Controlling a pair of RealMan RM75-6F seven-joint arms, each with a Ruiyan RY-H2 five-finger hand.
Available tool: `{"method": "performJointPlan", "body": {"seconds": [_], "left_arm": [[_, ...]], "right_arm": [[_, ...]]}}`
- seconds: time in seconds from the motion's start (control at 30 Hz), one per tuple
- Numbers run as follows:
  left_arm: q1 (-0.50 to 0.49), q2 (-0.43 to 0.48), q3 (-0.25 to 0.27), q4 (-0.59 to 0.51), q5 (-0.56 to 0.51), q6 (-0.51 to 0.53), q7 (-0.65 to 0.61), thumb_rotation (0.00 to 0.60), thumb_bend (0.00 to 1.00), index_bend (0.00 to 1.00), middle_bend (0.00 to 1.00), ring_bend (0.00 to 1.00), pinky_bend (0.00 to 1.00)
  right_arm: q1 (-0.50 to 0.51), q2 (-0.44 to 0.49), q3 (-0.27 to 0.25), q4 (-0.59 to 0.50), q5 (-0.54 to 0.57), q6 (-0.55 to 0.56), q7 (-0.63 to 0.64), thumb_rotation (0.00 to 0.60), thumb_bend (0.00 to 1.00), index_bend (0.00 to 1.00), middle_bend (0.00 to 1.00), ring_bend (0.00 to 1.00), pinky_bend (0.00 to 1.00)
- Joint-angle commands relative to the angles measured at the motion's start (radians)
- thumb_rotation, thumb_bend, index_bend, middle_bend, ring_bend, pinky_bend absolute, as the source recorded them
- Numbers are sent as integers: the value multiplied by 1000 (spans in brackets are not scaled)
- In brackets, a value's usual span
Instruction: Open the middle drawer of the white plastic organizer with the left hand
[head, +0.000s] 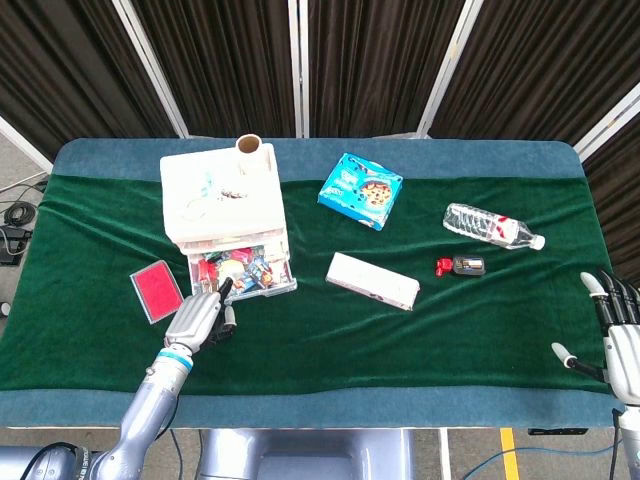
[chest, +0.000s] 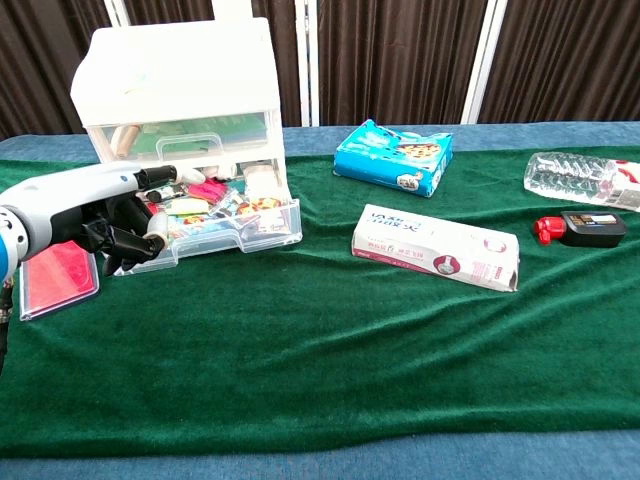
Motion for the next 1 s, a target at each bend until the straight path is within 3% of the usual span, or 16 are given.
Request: {"method": "performJointPlan", "body": {"seconds": [0.03, 0.23, 0.33, 0.43, 0.57, 0.63, 0.73, 0.87, 1.0], "left_arm": [[5, 5, 1, -5, 10, 1, -9, 600, 843, 0, 834, 690, 691], [41, 38, 29, -35, 103, 27, -49, 600, 842, 0, 814, 678, 671], [104, 83, 96, -36, 252, 90, -88, 600, 805, 0, 723, 585, 581], [164, 116, 163, -2, 391, 135, -156, 600, 755, 0, 530, 394, 422], [226, 155, 237, 61, 537, 178, -241, 600, 651, 0, 152, 65, 133], [254, 167, 264, 99, 603, 208, -260, 600, 562, 0, 20, 0, 21], [305, 159, 287, 182, 696, 292, -246, 600, 444, 0, 0, 0, 0], [370, 128, 275, 291, 750, 399, -171, 600, 288, 0, 0, 0, 0], [413, 96, 247, 382, 780, 479, -92, 600, 270, 0, 0, 0, 0]], "right_arm": [[0, 0, 0, 0, -1, 0, 0, 600, 34, 22, 0, 0, 0], [0, 0, 0, 2, -1, 0, 0, 600, 35, 21, 0, 0, 0], [0, -1, 1, 4, -1, 2, -2, 600, 35, 21, 0, 0, 0], [2, -6, 0, 5, -3, 0, -11, 600, 35, 22, 0, 0, 0], [6, -16, -4, 7, -10, -5, -34, 600, 35, 21, 0, 0, 0], [6, -20, -6, 6, -13, -5, -47, 600, 35, 22, 0, 0, 0], [7, -26, -9, 7, -20, -4, -65, 600, 34, 22, 0, 0, 0], [9, -33, -12, 10, -27, -3, -83, 600, 34, 18, 0, 0, 0], [9, -38, -14, 9, -35, 3, -96, 600, 35, 15, 0, 0, 0]]}}
